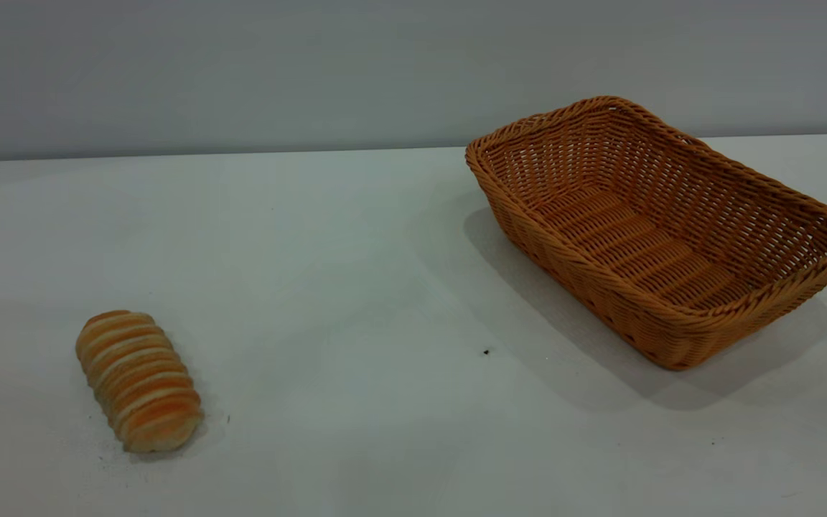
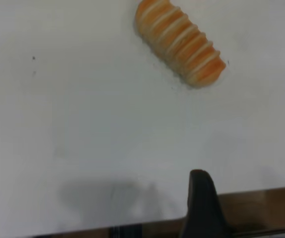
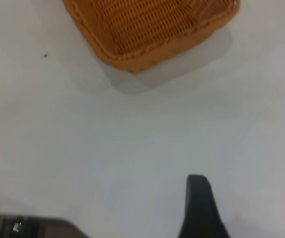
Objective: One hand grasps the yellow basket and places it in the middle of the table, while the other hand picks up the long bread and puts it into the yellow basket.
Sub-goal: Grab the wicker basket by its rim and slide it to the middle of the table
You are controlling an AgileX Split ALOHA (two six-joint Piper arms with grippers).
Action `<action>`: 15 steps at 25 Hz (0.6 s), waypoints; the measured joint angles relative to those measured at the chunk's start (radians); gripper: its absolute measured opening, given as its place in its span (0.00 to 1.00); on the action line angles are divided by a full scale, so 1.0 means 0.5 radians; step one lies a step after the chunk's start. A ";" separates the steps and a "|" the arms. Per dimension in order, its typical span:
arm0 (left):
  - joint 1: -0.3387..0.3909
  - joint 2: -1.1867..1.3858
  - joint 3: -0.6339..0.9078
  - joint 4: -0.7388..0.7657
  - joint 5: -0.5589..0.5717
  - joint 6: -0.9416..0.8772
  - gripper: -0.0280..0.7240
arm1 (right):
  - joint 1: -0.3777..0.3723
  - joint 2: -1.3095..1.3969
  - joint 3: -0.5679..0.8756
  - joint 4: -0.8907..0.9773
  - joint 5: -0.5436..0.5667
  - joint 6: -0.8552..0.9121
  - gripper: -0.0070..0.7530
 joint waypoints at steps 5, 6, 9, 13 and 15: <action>0.000 0.461 -0.136 0.002 -0.101 0.006 0.74 | 0.000 0.646 -0.045 0.127 -0.391 0.002 0.72; 0.000 0.519 -0.157 0.002 -0.106 0.006 0.74 | 0.000 0.778 -0.081 0.160 -0.424 0.006 0.72; 0.000 0.657 -0.212 0.003 -0.123 0.038 0.74 | 0.000 1.115 -0.211 0.236 -0.522 0.038 0.72; 0.000 0.702 -0.250 0.003 -0.183 0.055 0.74 | 0.000 1.493 -0.417 0.280 -0.579 0.109 0.72; 0.000 0.704 -0.250 -0.009 -0.208 0.058 0.74 | 0.000 1.639 -0.538 0.287 -0.580 0.178 0.72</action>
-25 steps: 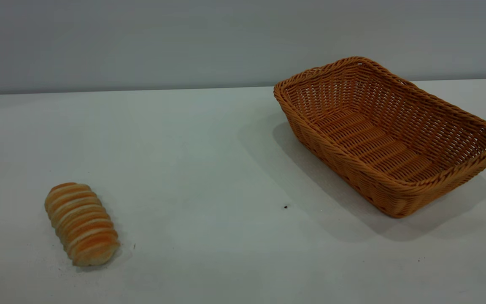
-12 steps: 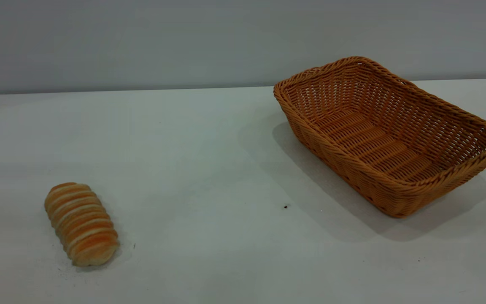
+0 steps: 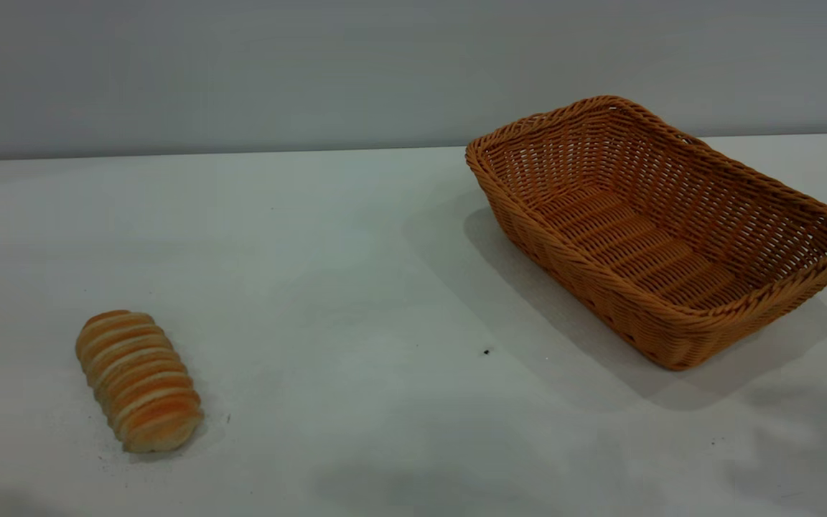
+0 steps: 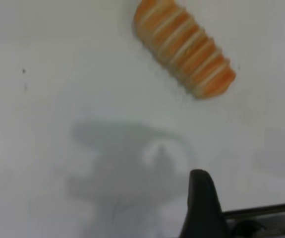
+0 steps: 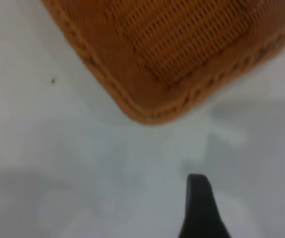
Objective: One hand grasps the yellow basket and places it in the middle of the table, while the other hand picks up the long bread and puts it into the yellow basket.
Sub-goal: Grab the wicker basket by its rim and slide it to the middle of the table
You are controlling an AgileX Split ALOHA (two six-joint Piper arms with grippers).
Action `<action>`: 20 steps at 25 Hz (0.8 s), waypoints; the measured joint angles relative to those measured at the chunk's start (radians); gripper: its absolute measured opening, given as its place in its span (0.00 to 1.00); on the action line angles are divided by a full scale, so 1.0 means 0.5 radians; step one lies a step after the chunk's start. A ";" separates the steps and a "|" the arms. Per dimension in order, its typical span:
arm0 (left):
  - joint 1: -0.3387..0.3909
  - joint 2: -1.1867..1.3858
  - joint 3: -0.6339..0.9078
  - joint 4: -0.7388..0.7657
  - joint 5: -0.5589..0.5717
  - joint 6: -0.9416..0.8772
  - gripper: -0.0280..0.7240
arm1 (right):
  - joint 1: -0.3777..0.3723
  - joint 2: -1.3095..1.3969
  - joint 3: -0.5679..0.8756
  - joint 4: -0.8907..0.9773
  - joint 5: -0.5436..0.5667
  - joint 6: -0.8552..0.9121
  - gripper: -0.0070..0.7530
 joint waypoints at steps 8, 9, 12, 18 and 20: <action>0.000 0.002 0.000 -0.034 -0.003 0.002 0.74 | 0.000 0.489 -0.348 -0.057 0.062 0.424 0.72; 0.000 0.002 0.000 -0.034 -0.003 0.002 0.74 | 0.000 0.528 -0.360 -0.097 0.062 0.488 0.72; 0.000 0.002 0.000 -0.037 0.013 0.002 0.74 | -0.002 0.639 -0.371 -0.202 0.045 0.662 0.72; 0.000 0.002 0.000 -0.038 0.030 0.002 0.74 | -0.003 0.875 -0.372 -0.113 -0.065 0.734 0.72; 0.000 0.002 0.000 -0.038 0.031 0.002 0.74 | -0.003 0.940 -0.372 -0.076 -0.111 0.731 0.72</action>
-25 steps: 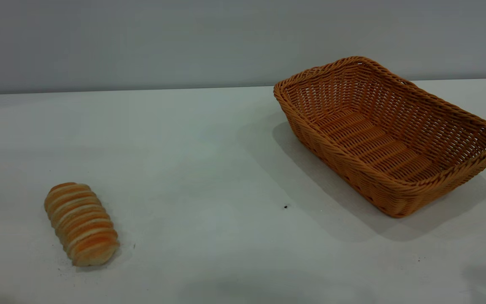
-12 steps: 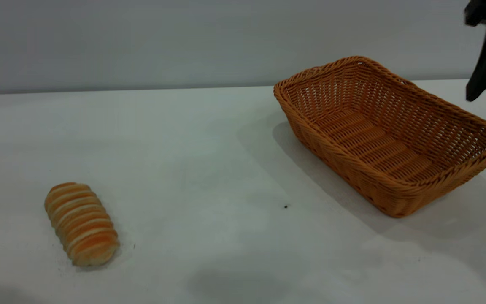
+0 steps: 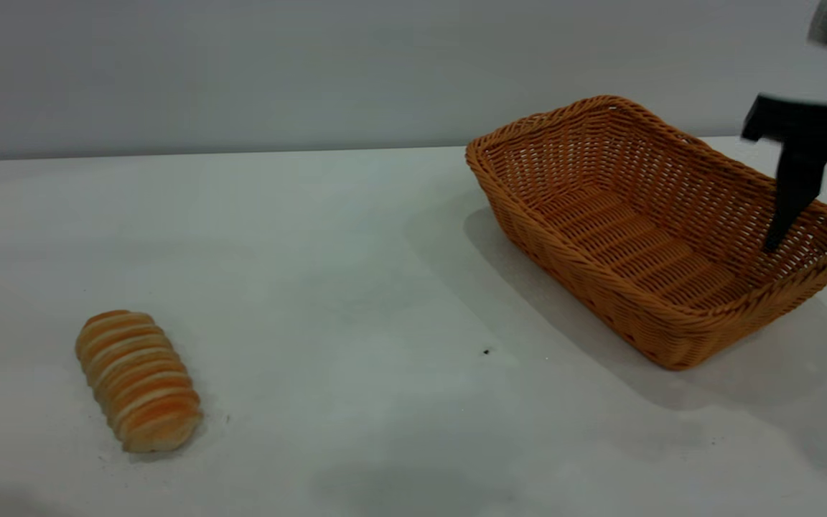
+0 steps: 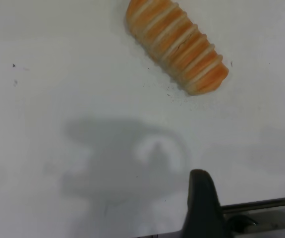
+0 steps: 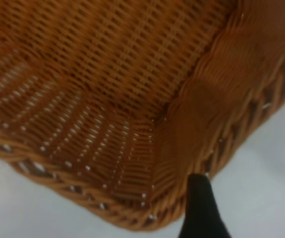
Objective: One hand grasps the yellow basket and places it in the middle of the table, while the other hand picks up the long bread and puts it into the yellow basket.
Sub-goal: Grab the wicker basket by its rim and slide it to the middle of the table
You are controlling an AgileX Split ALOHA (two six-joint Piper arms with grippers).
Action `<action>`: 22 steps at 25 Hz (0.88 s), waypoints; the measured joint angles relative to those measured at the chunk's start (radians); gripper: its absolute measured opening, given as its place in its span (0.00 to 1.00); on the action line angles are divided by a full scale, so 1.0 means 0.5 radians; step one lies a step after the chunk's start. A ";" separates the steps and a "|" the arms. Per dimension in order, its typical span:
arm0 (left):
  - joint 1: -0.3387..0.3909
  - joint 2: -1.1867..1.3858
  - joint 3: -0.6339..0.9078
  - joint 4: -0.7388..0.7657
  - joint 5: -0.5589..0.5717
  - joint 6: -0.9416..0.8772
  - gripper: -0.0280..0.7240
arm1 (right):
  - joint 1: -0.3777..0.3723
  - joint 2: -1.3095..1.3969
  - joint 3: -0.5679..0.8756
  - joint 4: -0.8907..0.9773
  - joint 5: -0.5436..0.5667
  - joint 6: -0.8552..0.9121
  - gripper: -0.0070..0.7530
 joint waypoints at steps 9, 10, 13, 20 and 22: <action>0.000 0.000 0.000 0.000 0.000 0.000 0.74 | 0.000 0.188 -0.004 0.109 -0.181 -0.020 0.72; 0.000 0.000 0.000 0.000 0.000 0.000 0.74 | 0.000 0.209 -0.004 0.112 -0.197 -0.022 0.72; 0.000 0.000 -0.004 0.000 -0.002 0.000 0.74 | 0.000 0.268 -0.008 0.121 -0.241 -0.027 0.72; 0.000 0.000 -0.006 0.000 -0.017 0.000 0.74 | 0.000 0.408 -0.020 0.145 -0.356 -0.031 0.50; 0.000 0.000 -0.006 0.000 -0.019 0.000 0.74 | 0.000 0.409 -0.020 0.167 -0.383 -0.036 0.39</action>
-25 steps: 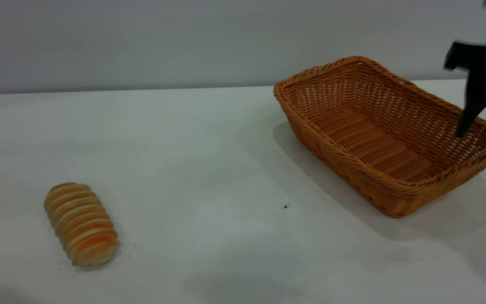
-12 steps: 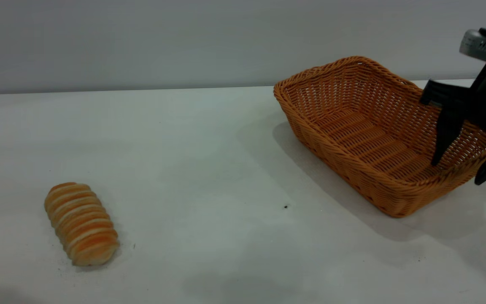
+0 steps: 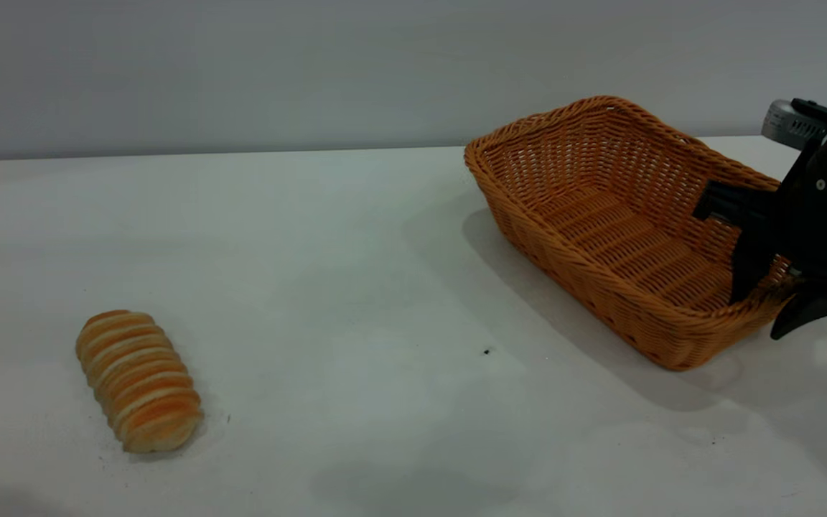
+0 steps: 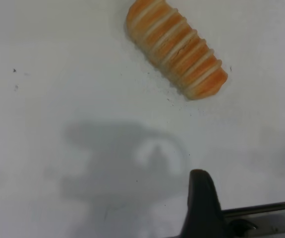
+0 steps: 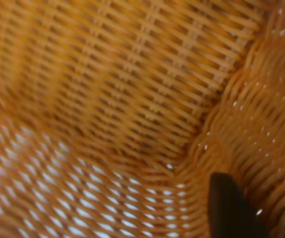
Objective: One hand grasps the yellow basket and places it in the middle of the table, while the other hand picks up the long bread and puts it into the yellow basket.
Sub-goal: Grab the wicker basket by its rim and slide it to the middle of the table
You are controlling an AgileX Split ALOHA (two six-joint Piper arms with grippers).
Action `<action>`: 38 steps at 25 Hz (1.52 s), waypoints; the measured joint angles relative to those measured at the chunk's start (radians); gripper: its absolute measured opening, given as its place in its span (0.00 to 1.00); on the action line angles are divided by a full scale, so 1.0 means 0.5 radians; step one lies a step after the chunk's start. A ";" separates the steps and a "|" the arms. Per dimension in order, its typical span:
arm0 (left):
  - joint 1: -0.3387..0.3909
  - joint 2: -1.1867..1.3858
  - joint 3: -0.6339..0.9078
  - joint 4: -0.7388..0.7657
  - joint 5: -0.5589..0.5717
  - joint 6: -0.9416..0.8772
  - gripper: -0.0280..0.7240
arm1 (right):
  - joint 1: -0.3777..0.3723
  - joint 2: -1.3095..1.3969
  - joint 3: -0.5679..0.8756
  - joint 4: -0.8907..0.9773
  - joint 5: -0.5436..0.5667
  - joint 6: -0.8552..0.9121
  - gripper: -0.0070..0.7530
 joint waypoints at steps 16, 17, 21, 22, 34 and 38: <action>0.000 0.000 0.000 0.002 0.000 0.000 0.74 | -0.001 0.023 -0.403 0.189 0.423 -0.713 0.14; 0.000 0.000 0.000 0.002 0.000 0.000 0.74 | -0.001 0.024 -0.447 0.270 0.499 -0.843 0.14; 0.000 0.000 0.000 0.002 0.000 0.000 0.74 | -0.001 0.038 -0.507 0.575 0.680 -1.232 0.14; 0.000 0.000 0.000 0.002 0.000 0.000 0.74 | 0.001 0.038 -0.507 0.640 0.713 -1.293 0.14; 0.000 0.000 0.000 0.002 0.011 0.000 0.74 | 0.252 0.040 -0.515 0.813 0.634 -1.545 0.14; 0.000 0.000 0.000 0.002 0.036 0.000 0.74 | 0.262 0.092 -0.515 0.822 0.541 -1.545 0.14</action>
